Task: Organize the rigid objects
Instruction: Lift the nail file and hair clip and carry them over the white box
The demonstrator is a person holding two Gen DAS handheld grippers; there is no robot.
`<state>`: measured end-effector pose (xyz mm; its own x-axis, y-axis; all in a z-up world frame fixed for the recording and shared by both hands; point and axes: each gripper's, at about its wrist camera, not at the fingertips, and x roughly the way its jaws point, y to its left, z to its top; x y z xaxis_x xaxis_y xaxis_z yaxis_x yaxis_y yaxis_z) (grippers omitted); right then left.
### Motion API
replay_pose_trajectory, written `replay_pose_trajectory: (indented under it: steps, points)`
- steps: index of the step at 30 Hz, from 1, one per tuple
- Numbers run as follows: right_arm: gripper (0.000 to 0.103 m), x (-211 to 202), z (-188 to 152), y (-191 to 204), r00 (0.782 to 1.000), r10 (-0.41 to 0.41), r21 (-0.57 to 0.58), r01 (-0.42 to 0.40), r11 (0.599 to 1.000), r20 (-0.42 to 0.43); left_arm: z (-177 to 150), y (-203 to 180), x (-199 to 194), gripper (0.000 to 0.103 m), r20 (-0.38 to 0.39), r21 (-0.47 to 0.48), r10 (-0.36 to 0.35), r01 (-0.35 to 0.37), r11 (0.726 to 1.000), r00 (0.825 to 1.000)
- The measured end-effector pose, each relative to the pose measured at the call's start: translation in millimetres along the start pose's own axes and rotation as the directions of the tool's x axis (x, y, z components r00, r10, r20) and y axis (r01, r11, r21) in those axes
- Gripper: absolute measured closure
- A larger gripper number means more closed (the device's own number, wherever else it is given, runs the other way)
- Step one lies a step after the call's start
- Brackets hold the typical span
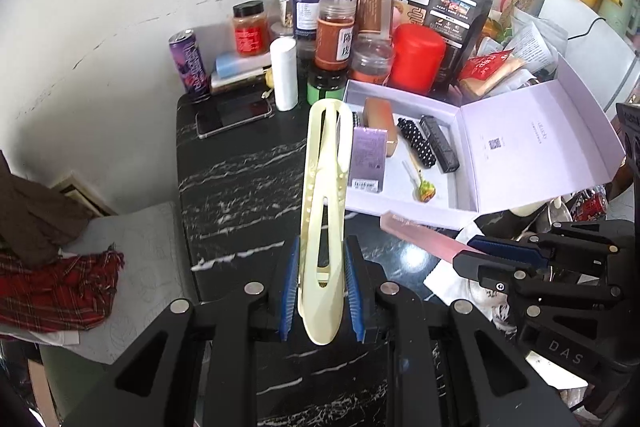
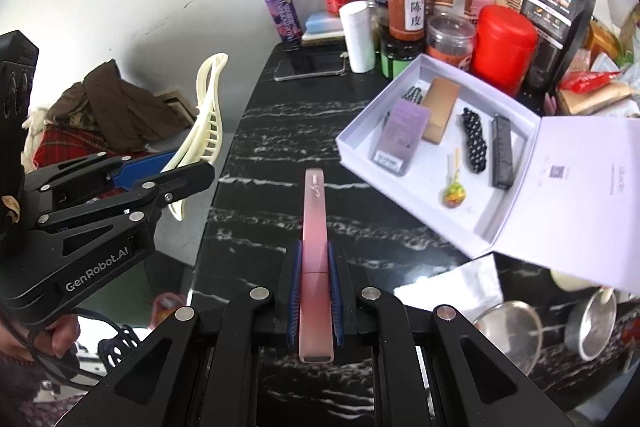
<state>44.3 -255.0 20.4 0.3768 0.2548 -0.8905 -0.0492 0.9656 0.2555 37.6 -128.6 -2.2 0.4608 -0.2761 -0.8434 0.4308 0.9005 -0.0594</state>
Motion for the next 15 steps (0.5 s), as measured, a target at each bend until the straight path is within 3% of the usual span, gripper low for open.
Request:
replay_pose_trajectory:
  steps: [15]
  points:
    - [0.090,-1.3,43.7,-37.0,0.999,-0.039,0.027,0.038,0.999,0.021,55.0,-28.5,27.8,0.081,0.007,0.083,-0.049,0.049,0.995,0.999]
